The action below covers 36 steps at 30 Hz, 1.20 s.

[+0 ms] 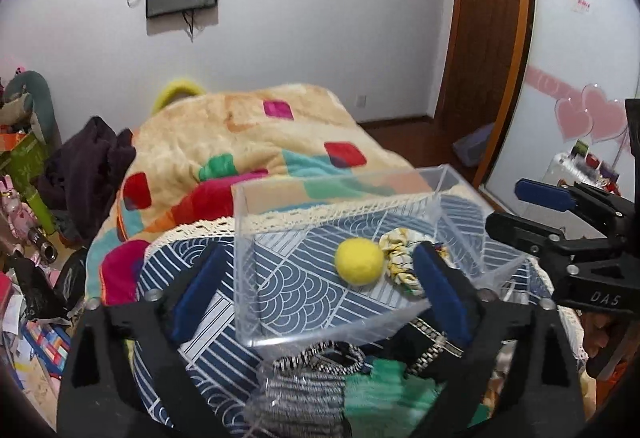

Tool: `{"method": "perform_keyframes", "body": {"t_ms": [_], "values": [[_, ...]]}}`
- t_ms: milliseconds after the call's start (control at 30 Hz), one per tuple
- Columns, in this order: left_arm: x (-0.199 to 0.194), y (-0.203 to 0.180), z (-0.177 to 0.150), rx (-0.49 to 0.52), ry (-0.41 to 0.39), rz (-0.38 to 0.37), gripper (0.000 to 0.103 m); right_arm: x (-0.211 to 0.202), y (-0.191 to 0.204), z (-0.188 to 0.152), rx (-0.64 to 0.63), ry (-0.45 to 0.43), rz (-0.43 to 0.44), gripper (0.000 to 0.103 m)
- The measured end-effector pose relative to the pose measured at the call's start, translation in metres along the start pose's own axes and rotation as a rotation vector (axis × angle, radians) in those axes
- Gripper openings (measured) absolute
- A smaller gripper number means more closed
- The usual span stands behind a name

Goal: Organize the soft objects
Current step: 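Lower the scrunchie into the clear box with the right tool while the left tool drops the ball in, then grasp the white drawstring pouch with the right tool while the left tool grasps the green knit glove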

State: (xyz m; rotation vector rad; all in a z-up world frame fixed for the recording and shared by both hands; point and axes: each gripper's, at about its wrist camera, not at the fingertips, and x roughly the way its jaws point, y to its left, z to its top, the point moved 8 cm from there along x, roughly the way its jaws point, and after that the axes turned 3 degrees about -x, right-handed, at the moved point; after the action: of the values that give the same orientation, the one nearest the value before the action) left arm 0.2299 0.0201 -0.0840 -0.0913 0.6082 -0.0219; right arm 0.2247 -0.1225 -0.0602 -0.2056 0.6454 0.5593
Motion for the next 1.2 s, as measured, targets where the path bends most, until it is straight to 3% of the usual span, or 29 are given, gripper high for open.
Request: {"method": "perform_keyframes", "body": {"t_ms": [100,200,400,700,967,1000,1100,1200], "values": [[-0.019,-0.005,-0.005,0.023,-0.032,0.004,0.099,-0.019,-0.001,-0.001,-0.005,-0.055,-0.03,0.073],[-0.032,-0.009,-0.016,0.049,-0.045,0.014,0.101,-0.031,0.002,-0.004,-0.005,-0.078,-0.026,0.073],[-0.044,-0.013,-0.048,0.013,-0.003,-0.037,0.101,-0.037,0.01,-0.023,0.016,-0.078,0.003,0.079],[-0.046,-0.013,-0.093,0.024,0.053,-0.015,0.101,-0.024,0.02,-0.076,0.065,0.033,0.024,0.079],[-0.042,-0.015,-0.12,-0.008,0.093,-0.044,0.101,-0.017,0.021,-0.117,0.12,0.123,0.054,0.079],[-0.04,-0.017,-0.123,-0.013,0.1,-0.049,0.1,-0.017,0.022,-0.12,0.128,0.125,0.057,0.079],[-0.032,-0.022,-0.131,-0.013,0.134,-0.061,0.084,-0.021,0.022,-0.128,0.138,0.133,0.062,0.079],[-0.024,-0.024,-0.136,-0.032,0.161,-0.075,0.078,-0.023,0.026,-0.134,0.133,0.14,0.06,0.078]]}}
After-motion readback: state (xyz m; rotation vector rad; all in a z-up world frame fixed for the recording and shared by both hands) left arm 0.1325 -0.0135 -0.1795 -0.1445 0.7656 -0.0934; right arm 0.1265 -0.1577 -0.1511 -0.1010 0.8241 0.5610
